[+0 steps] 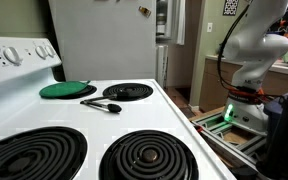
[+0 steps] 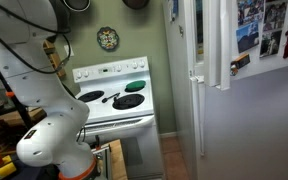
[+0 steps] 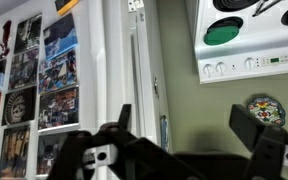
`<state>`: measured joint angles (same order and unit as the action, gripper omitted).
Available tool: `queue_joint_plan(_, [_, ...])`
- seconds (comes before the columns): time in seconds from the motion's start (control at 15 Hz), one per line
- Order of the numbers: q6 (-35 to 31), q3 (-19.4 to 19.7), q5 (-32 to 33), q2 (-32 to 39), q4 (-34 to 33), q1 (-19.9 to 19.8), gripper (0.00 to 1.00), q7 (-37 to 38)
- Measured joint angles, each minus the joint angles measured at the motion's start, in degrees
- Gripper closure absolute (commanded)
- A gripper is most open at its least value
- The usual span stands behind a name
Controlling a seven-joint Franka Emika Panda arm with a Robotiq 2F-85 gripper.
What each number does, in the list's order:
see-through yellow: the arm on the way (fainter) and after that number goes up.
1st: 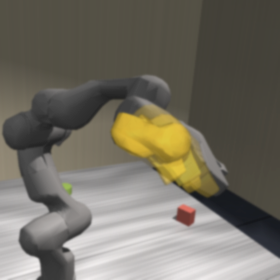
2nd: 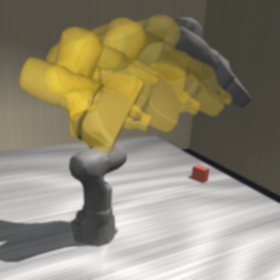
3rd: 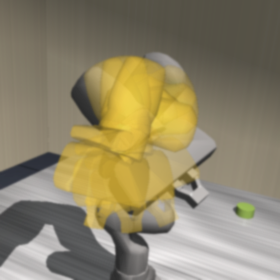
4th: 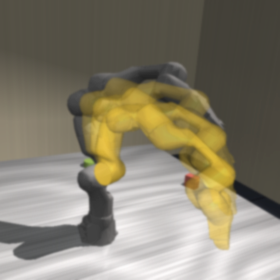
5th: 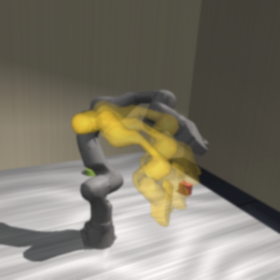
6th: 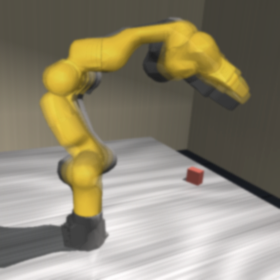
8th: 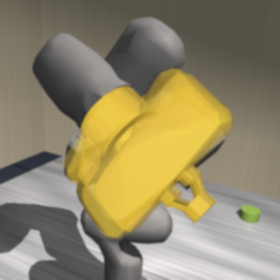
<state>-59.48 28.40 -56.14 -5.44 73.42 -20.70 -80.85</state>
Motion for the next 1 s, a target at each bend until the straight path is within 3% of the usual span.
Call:
queue_joint_plan(0.6, [-1.7, -4.3, -5.2, 1.1, 0.7, 1.5, 0.00, -0.6])
queue_joint_plan(1.0, [-8.9, -9.5, -7.9, 1.2, 3.8, 5.0, 0.00, -1.1])
